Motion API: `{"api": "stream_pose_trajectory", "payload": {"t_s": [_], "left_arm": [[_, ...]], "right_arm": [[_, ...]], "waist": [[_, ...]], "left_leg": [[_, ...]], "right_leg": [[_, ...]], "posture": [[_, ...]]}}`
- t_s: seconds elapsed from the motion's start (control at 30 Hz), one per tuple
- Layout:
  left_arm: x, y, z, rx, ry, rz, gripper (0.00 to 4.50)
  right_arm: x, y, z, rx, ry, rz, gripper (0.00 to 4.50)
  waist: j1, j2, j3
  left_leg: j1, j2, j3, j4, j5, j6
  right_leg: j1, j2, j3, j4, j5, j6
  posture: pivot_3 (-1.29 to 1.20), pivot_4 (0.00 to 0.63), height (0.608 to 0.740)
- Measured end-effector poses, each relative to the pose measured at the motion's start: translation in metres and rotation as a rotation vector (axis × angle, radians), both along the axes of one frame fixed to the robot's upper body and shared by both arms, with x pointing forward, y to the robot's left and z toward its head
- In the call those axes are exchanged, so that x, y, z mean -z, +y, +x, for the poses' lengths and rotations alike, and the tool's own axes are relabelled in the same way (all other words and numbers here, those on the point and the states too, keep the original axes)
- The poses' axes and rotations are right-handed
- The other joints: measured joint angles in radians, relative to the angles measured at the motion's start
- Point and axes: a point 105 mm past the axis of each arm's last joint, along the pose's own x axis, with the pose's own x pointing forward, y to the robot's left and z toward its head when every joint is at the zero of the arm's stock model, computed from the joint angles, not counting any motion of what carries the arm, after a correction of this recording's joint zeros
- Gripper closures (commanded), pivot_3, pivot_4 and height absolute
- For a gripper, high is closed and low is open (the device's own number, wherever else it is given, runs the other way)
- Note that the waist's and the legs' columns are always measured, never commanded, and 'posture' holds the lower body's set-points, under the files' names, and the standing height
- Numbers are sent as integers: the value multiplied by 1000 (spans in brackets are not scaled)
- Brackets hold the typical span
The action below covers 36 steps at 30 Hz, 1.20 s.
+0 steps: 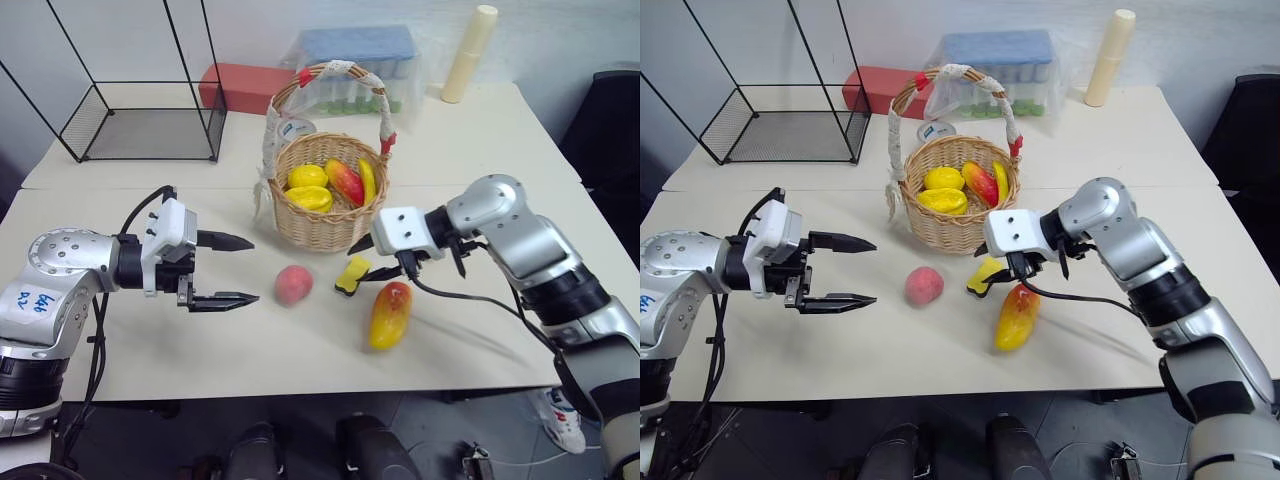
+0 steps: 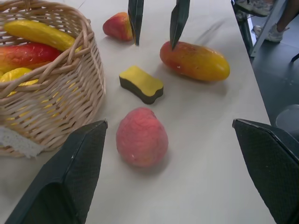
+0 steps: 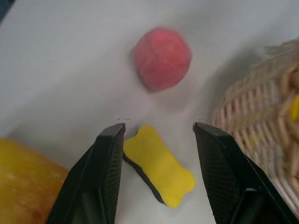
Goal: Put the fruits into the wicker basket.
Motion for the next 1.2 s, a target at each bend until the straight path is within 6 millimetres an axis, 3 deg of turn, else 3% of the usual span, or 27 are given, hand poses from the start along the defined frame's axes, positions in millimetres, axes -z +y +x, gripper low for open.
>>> {"api": "stream_pose_trajectory", "payload": {"t_s": [0.1,0.33,0.63,0.73,0.87,0.93,1.07,1.2], "left_arm": [[-1,-1,-2,-11,-9,0,0],[-6,-5,-7,-17,-28,-10,0],[-6,-6,-7,-24,-14,-21,0],[-8,-8,-6,-21,-20,-21,0],[-10,-9,-6,-17,-28,-20,0],[-10,-9,-6,-15,-27,-21,0],[-14,-18,-3,13,-41,-51,0],[-20,-34,-3,62,-36,-120,0]], "right_arm": [[8,-3,12,-44,-62,-80,1283],[28,5,25,-120,-110,-144,1283],[38,21,38,-150,-163,-164,1283],[39,23,38,-162,-162,-163,1887],[40,22,34,-166,-111,-154,3173],[40,20,31,-150,-69,-114,3560],[21,7,21,-44,8,37,3645],[-35,-29,14,145,-64,209,3645]], "waist": [[-5,0,0],[-10,0,0],[-11,0,0],[-11,0,0],[-11,0,0],[-8,0,0],[2,0,0],[15,0,0]], "left_leg": [[1,0,0,1,0,0],[3,1,0,0,1,-2],[3,1,0,1,1,-3],[4,1,0,1,1,-3],[4,1,-1,0,2,-3],[4,1,-1,0,1,-3],[3,0,-3,1,1,-3],[2,0,-3,2,1,-3]], "right_leg": [[1,0,0,1,0,0],[0,1,0,6,-1,-2],[0,1,-1,7,-1,-2],[1,1,-1,8,-1,-2],[1,1,-1,9,-1,-3],[1,1,-1,9,-1,-3],[1,0,-2,8,-1,-3],[1,0,-2,8,-1,-3]], "posture": [[0,150,740],[0,150,740],[0,150,740],[0,150,740],[0,150,740],[0,150,740],[0,150,740],[0,150,740]]}}
